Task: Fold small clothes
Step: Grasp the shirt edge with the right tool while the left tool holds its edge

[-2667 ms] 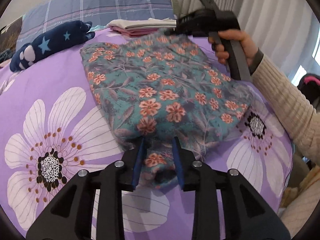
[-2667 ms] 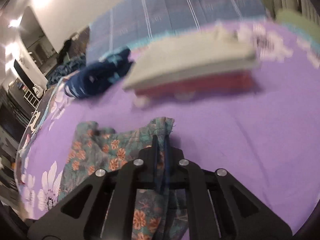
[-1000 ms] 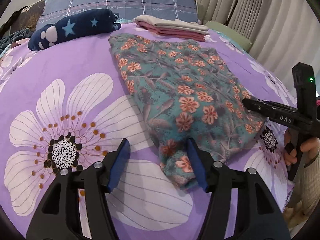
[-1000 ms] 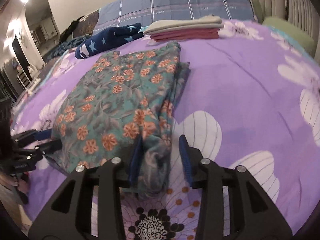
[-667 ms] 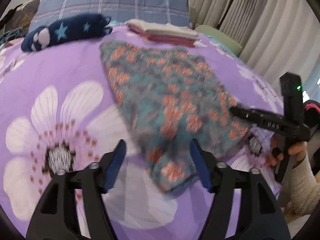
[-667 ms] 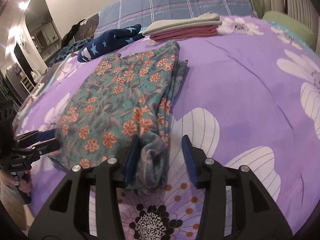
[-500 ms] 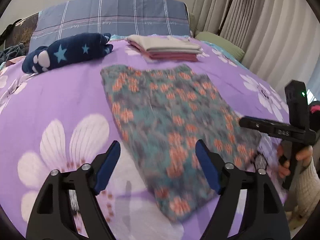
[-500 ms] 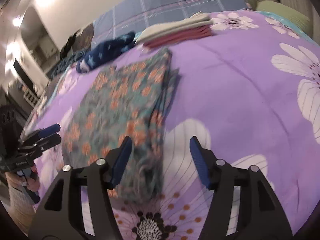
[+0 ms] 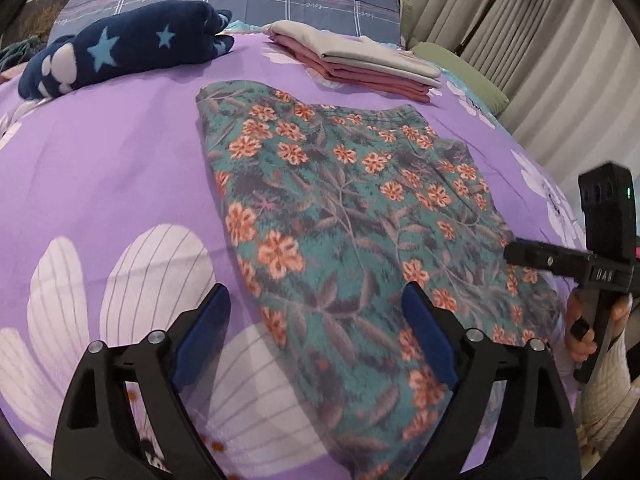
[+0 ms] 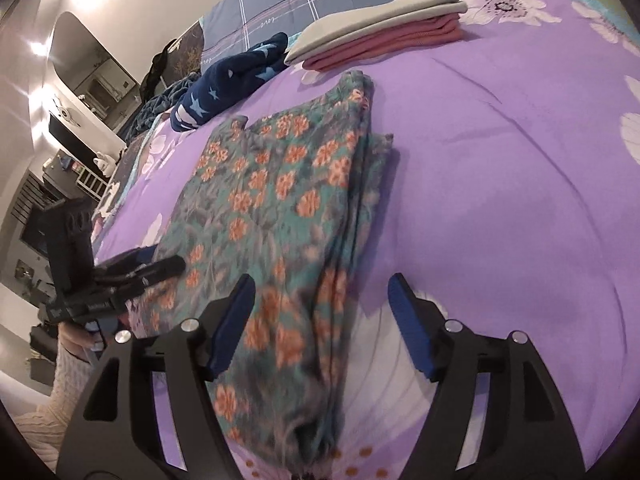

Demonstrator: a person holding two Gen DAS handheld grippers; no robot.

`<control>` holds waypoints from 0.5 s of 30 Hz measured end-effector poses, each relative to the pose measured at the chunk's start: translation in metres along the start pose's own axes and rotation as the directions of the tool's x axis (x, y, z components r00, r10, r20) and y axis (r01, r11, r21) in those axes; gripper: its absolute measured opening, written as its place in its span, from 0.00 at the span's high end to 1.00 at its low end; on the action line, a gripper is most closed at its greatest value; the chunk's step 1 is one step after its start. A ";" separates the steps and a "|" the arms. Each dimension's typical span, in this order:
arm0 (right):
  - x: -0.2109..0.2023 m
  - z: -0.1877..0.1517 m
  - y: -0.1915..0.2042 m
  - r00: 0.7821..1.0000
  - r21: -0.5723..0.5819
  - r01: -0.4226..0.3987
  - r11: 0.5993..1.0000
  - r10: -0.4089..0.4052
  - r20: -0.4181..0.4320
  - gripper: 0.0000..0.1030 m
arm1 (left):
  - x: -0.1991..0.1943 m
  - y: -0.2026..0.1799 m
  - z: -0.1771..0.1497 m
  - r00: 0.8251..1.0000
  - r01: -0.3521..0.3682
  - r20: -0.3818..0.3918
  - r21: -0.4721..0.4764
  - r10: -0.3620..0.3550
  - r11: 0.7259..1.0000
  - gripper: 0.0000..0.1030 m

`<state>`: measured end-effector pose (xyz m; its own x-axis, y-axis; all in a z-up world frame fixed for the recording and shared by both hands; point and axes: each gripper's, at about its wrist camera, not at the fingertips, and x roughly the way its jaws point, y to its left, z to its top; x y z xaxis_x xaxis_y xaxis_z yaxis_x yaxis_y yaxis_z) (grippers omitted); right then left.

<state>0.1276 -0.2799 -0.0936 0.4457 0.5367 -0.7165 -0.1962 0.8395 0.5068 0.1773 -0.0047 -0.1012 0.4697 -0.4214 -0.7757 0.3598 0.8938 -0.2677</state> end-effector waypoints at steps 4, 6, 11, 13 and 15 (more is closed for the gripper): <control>0.008 0.009 -0.004 0.999 0.011 -0.039 0.999 0.039 -0.010 0.30 | 0.008 -0.005 0.007 1.000 -0.007 -0.006 0.025 0.007 1.000 0.10; 0.010 0.011 -0.004 0.999 -0.007 -0.048 0.999 0.048 -0.011 0.30 | 0.012 -0.005 0.011 1.000 -0.004 -0.005 0.032 0.004 0.999 0.10; 0.017 0.018 0.000 0.999 -0.057 -0.049 0.997 0.048 -0.008 0.30 | 0.021 -0.006 0.019 1.000 -0.001 -0.002 0.043 0.001 0.999 0.10; 0.020 0.022 0.001 0.999 -0.069 -0.048 0.996 0.047 -0.003 0.31 | 0.023 -0.007 0.022 1.000 0.004 0.000 0.043 -0.004 0.999 0.10; 0.023 0.026 0.001 0.999 -0.075 -0.046 0.996 0.047 0.005 0.33 | 0.025 -0.005 0.023 1.000 0.014 0.002 0.043 -0.015 0.999 0.10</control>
<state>0.1606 -0.2687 -0.0970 0.4404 0.5748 -0.6897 -0.2817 0.8179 0.5018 0.2056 -0.0235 -0.1055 0.4657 -0.4347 -0.7708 0.4010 0.8801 -0.2540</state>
